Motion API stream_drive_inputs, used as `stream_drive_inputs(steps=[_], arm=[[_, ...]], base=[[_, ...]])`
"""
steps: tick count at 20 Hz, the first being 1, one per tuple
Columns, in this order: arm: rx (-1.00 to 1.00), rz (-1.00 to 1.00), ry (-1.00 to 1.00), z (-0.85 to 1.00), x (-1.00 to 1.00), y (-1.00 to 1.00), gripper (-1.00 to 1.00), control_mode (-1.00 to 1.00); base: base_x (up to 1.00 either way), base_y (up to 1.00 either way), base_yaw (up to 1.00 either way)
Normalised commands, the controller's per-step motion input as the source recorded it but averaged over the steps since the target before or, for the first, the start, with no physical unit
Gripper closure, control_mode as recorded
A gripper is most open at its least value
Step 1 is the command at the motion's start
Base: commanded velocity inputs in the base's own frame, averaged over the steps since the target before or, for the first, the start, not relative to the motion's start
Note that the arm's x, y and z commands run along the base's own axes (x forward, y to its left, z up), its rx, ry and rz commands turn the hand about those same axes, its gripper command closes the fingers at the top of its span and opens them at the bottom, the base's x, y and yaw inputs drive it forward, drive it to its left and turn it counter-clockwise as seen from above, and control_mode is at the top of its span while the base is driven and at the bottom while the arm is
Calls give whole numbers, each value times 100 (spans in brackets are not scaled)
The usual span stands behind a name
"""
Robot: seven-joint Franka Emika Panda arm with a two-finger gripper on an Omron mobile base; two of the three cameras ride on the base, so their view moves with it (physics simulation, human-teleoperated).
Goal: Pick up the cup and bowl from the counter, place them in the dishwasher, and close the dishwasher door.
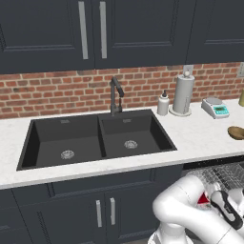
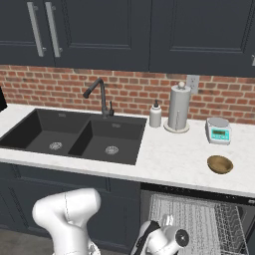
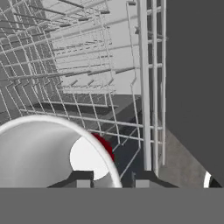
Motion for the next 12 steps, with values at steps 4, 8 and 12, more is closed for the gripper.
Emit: stream_drive_inputs(steps=[4,8,12], arm=[[1,0,0,-11,6,-12,-100,-100],[6,0,-1,0,0,-33,-100,-100],[7,0,0,0,0,-33,-100,-100]], base=[[0,0,0],[0,0,0],[0,0,0]])
